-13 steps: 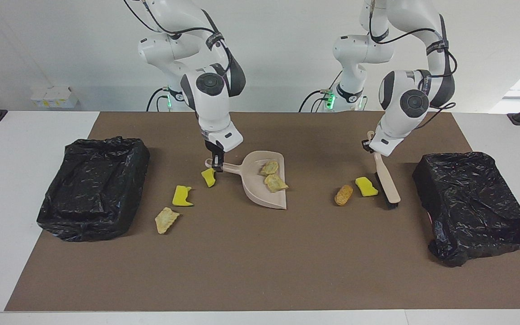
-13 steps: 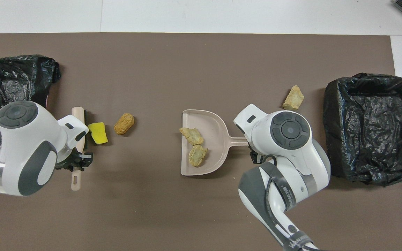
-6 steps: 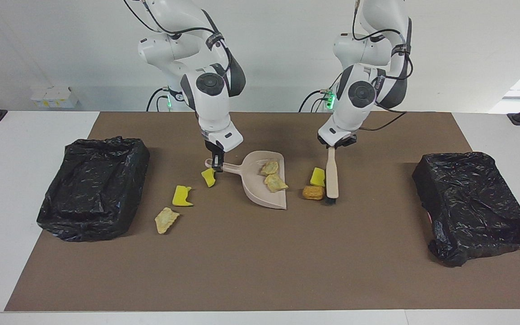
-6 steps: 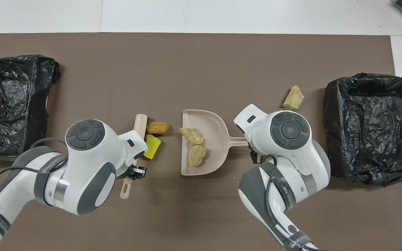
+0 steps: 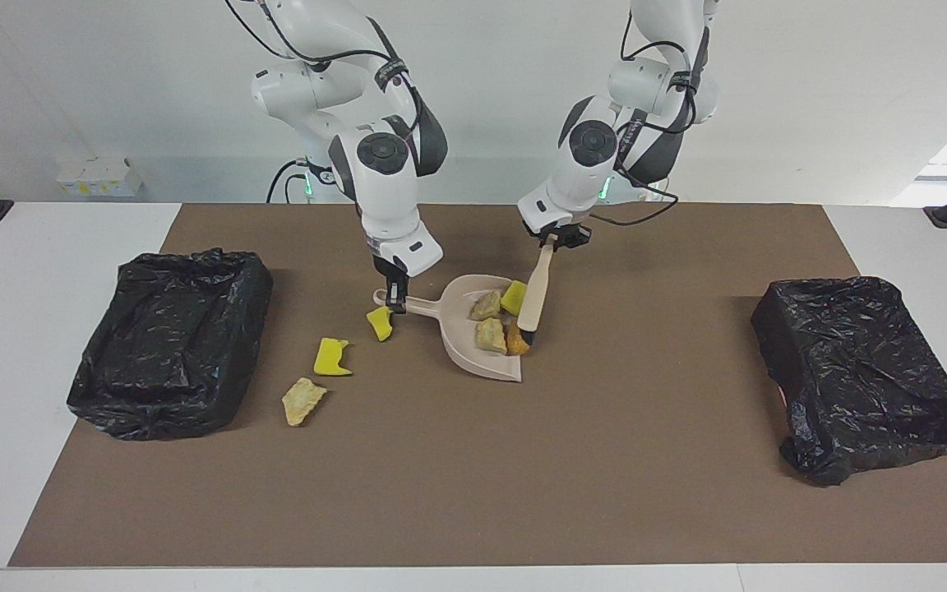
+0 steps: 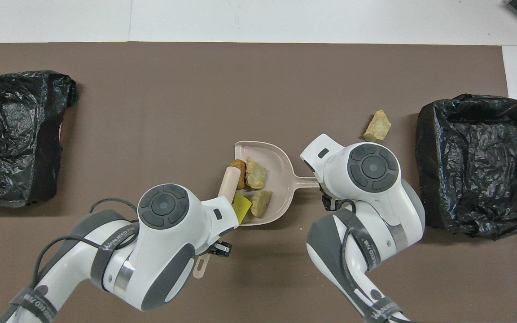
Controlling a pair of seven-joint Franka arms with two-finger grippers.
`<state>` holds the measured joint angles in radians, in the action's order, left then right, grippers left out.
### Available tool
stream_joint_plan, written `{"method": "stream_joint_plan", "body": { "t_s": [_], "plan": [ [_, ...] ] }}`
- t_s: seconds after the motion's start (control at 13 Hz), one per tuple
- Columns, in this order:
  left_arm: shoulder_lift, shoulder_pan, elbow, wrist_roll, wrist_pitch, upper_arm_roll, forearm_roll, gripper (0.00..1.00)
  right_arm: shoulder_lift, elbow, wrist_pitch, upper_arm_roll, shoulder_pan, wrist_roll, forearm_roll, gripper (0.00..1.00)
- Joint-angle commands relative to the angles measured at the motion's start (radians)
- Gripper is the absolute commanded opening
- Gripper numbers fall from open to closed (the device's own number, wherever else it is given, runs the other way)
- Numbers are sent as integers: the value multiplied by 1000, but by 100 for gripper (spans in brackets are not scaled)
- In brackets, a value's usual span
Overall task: Sweep and dump trash in bin
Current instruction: 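Sweep the yellow sponge and chunk into the dustpan with the brush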
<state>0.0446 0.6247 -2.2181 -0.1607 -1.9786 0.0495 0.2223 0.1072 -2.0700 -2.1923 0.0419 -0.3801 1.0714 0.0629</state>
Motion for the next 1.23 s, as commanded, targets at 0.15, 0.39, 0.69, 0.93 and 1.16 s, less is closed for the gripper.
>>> {"method": "stream_joint_plan", "body": {
  "t_s": [0.15,0.39,0.69,0.93,1.16],
  "plan": [
    [-3,85,52,-106,-51,-14,77,0,-4,-7,-1,1,1,25,-6,0],
    [-6,84,96,-215,-48,-17,77,0,-3,-7,-3,1,6,25,-6,0],
    [-6,78,110,-405,-48,-17,74,0,-3,-7,-3,1,6,24,-6,0],
    [1,87,109,-537,-29,-16,75,0,-3,-7,-3,1,6,24,-8,0],
    [21,90,100,-557,47,1,75,0,-1,-7,-6,1,15,24,-14,0]
  ]
}}
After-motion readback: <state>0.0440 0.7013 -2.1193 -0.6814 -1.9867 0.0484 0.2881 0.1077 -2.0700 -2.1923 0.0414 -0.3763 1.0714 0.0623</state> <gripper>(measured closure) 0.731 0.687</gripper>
